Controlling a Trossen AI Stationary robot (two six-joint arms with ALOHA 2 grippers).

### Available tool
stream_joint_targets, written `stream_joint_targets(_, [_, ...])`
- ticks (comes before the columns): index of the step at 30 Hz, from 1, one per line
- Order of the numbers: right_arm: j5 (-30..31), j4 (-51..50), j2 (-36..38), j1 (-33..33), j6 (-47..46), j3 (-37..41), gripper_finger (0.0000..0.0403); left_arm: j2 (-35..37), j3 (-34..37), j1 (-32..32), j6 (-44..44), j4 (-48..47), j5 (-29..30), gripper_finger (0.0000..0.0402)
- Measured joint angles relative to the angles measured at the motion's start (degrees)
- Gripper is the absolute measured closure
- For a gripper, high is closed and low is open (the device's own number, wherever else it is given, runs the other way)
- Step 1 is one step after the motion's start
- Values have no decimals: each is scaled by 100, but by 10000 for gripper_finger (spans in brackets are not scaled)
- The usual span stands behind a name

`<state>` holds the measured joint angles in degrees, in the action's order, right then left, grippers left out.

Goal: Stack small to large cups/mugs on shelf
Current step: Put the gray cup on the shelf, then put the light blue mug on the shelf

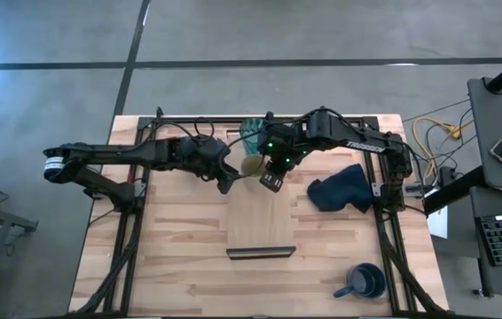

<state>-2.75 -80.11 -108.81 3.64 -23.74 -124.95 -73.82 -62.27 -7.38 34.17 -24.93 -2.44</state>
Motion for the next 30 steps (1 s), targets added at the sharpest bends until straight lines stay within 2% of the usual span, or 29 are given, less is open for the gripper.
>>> stream_joint_targets(8, [158, -241, 0, 2, -10, 37, 338, -2, 23, 0, 0, 25, 127, 313])
stream_joint_targets(13, [622, -756, 15, 2, -27, 39, 337, -2, 25, -13, -2, 309, 129, 313])
stream_joint_targets(21, [735, -790, 93, 2, -134, -40, 337, -2, 30, -13, -3, 363, 127, 313])
stream_joint_targets(26, [736, -1020, 291, -3, -154, -32, 337, 95, 36, -13, -4, -190, 127, 313])
stream_joint_targets(30, [567, -992, 845, -153, -185, 166, 338, 320, 43, 114, -5, -828, 148, 313])
